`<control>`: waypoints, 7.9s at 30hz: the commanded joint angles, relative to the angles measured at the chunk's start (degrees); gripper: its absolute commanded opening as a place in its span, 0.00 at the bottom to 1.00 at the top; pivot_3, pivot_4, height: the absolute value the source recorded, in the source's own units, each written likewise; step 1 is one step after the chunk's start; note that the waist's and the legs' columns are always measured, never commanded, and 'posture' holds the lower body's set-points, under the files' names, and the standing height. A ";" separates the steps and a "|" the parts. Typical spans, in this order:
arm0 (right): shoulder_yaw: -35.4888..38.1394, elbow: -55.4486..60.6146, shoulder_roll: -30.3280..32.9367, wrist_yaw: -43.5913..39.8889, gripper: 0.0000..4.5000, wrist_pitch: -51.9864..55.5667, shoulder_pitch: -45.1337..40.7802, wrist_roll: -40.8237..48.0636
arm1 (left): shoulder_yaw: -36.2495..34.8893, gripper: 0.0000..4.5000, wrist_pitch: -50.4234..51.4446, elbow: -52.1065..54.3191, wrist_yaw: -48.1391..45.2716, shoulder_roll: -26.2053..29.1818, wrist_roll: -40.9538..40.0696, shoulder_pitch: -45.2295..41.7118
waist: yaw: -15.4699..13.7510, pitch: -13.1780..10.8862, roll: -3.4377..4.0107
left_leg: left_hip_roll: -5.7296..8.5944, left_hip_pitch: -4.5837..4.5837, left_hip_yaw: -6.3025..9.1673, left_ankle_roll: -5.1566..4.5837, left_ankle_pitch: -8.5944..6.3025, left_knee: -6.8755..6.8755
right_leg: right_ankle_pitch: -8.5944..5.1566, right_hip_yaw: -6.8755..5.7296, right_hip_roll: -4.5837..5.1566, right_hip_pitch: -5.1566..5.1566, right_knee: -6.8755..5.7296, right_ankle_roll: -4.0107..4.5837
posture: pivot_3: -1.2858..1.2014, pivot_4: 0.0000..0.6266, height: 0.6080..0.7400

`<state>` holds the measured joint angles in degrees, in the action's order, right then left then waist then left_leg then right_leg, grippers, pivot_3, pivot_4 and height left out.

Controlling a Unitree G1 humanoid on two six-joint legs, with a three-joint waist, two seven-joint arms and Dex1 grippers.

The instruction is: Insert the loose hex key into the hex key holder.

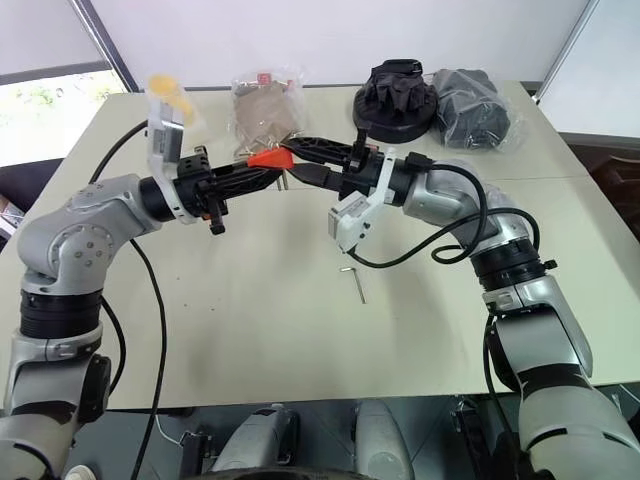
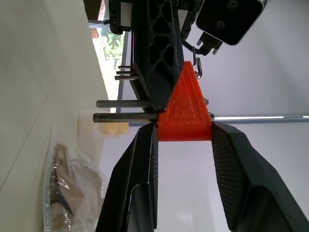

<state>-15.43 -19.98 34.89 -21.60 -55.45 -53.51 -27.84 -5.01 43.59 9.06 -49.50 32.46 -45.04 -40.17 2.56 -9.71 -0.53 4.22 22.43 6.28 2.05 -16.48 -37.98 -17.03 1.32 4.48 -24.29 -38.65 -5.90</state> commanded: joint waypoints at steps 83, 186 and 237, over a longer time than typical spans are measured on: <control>-2.92 35.47 15.17 -35.56 0.98 102.41 14.33 49.19 | -0.70 0.00 -10.69 8.08 4.25 -0.10 9.86 9.78 | -1.80 0.00 0.00 | -0.01 0.05 0.05 -0.06 -0.04 -0.05 | 0.00 0.03 0.10 0.06 0.11 0.00 | 0.52 0.24 1.00; -9.49 31.54 4.17 -31.24 0.01 105.47 17.67 27.41 | -0.10 0.00 -10.84 10.96 6.66 1.47 11.16 11.92 | -1.58 0.02 -0.05 | 0.01 0.07 0.06 -0.05 -0.03 -0.06 | 0.00 0.00 0.09 0.05 0.12 0.00 | 0.52 0.24 1.00; 16.55 25.19 -35.48 -5.58 0.01 73.38 7.33 54.75 | -1.31 0.00 -10.89 1.82 8.11 -1.98 10.91 2.73 | 0.12 0.02 -0.02 | 0.03 0.06 0.10 -0.03 -0.02 -0.01 | 0.01 0.00 0.09 -0.27 -0.46 -0.01 | 0.52 0.24 1.00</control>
<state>1.67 2.63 -0.17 -27.03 19.55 -45.53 27.14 -5.33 34.21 9.81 -41.53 30.57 -34.24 -36.07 2.68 -9.68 -0.55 4.25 22.49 6.38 2.02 -16.49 -37.98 -17.03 1.31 4.57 -24.56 -39.11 -5.91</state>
